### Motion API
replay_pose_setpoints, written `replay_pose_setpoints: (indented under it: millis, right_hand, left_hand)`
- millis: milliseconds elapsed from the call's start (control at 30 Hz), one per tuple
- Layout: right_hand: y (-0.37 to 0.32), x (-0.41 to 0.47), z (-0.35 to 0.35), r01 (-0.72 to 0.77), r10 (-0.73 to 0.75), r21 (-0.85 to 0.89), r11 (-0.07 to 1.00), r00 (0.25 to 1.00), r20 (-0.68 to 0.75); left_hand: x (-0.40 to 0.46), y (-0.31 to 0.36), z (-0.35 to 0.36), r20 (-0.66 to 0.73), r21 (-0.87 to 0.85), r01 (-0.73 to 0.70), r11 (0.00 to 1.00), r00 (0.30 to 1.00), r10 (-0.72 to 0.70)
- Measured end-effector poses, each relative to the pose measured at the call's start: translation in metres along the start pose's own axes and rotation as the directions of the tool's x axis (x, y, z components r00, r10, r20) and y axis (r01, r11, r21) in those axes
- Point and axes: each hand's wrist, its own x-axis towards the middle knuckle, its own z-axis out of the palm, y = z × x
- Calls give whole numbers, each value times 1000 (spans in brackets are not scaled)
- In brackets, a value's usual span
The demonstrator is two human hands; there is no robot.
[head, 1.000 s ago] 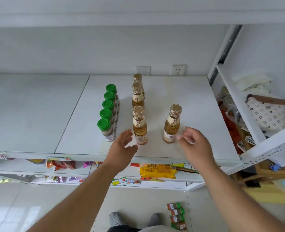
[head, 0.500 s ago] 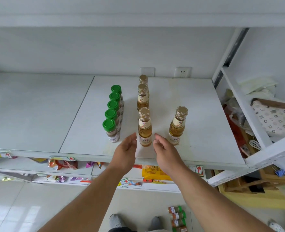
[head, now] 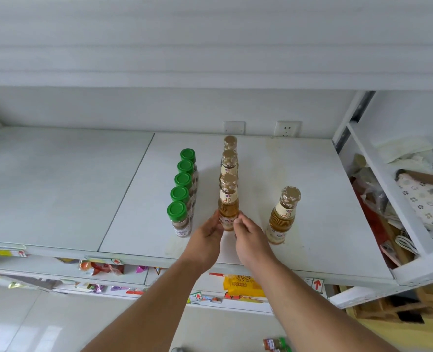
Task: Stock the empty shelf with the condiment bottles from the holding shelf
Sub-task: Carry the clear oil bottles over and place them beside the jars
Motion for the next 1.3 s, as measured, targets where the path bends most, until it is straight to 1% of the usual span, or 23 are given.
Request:
replay_pose_setpoints:
  millis: [200, 333, 500, 800, 900, 967, 1033, 1067, 1133, 1200, 1267, 1300]
  right_hand:
    - [-9, 13, 2, 7, -8, -27, 1000, 1000, -11]
    - [-13, 13, 0, 15, -15, -27, 1000, 1000, -14]
    - [-14, 14, 1, 9, -10, -34, 999, 1000, -8]
    - [-17, 13, -1, 5, -5, -25, 1000, 1000, 16]
    - [-15, 6, -8, 2, -1, -25, 1000, 1000, 30]
    - [-8, -7, -19, 3, -2, -18, 1000, 999, 46]
    - [7, -27, -35, 20, -20, 1, 1000, 996, 90]
    - [16, -39, -45, 18, -19, 12, 1000, 995, 102]
    - [36, -58, -67, -6, 1, 83, 997, 998, 57]
    - [48, -68, -86, -23, 40, 199, 980, 996, -80]
    - [52, -65, -102, -29, 86, 247, 969, 971, -224]
    - [51, -60, -108, -27, 98, 257, 966, 959, -266]
  left_hand:
    - [16, 0, -3, 14, 20, -18, 1000, 1000, 17]
    - [21, -3, -1, -2, 13, -23, 1000, 1000, 23]
    - [29, -7, -3, 21, 28, -33, 999, 999, 32]
    - [31, -8, -3, 20, 29, -1, 1000, 1000, 1]
    - [26, -11, -2, -20, 18, 38, 999, 999, -38]
    - [13, -12, 1, -95, 5, 69, 998, 993, -68]
    - [-4, -15, 10, -146, 19, 51, 999, 988, -48]
    - [-11, -17, 17, -147, 25, 45, 999, 988, -41]
    - [-19, -21, 31, -120, 60, 32, 998, 992, -25]
    - [-17, -17, 44, -69, 83, 28, 996, 997, -22]
    - [-13, -6, 55, -16, 111, 15, 994, 1000, -13]
    - [-10, 0, 61, 6, 121, 8, 993, 1000, -9]
